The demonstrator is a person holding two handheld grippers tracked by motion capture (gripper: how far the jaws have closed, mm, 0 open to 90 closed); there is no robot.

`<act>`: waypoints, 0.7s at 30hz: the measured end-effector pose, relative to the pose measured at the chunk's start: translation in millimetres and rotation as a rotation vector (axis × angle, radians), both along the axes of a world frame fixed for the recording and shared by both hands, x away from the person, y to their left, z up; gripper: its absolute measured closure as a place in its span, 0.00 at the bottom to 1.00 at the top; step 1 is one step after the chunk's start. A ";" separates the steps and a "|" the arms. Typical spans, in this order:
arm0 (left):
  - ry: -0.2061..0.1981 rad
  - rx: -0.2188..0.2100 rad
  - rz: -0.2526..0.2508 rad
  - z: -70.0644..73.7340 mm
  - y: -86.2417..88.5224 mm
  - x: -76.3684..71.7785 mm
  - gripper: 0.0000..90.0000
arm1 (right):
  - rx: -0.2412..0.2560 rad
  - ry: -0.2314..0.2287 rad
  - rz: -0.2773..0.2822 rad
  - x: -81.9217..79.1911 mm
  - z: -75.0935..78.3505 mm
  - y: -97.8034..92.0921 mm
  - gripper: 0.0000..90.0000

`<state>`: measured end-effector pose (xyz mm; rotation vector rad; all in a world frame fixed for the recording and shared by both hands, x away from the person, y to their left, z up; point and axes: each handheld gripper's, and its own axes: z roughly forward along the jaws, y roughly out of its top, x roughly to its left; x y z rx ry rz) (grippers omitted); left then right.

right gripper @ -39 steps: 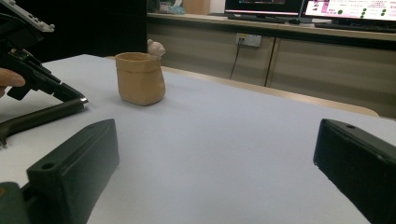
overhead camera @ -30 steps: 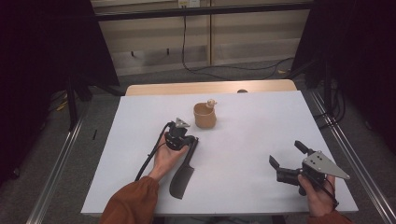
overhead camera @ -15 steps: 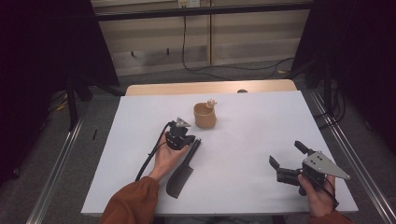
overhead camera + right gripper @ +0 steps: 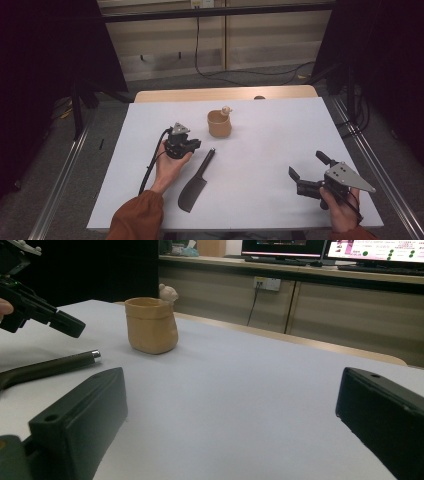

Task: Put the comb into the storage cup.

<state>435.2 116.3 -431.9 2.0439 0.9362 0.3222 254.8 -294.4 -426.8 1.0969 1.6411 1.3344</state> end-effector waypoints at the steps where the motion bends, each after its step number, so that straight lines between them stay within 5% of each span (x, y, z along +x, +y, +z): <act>1: -0.009 0.000 -0.004 1.3 1.6 -1.0 0.86 | 0.000 0.000 0.000 0.0 0.0 0.1 0.00; 8: -0.039 -0.020 -0.026 11.2 3.8 -10.3 0.67 | 0.001 0.000 0.002 -0.1 0.0 0.0 0.00; 12: -0.094 0.017 -0.006 13.1 3.8 -15.3 0.46 | 0.003 -0.002 0.003 -0.4 0.2 -0.2 0.00; 18: -0.099 0.032 0.032 14.9 9.5 -15.8 0.21 | 0.002 -0.001 0.005 -0.5 0.3 -0.4 0.00; 21: -0.079 0.017 0.040 16.3 12.1 -18.6 0.19 | 0.003 0.000 0.006 -0.3 0.3 -0.3 0.00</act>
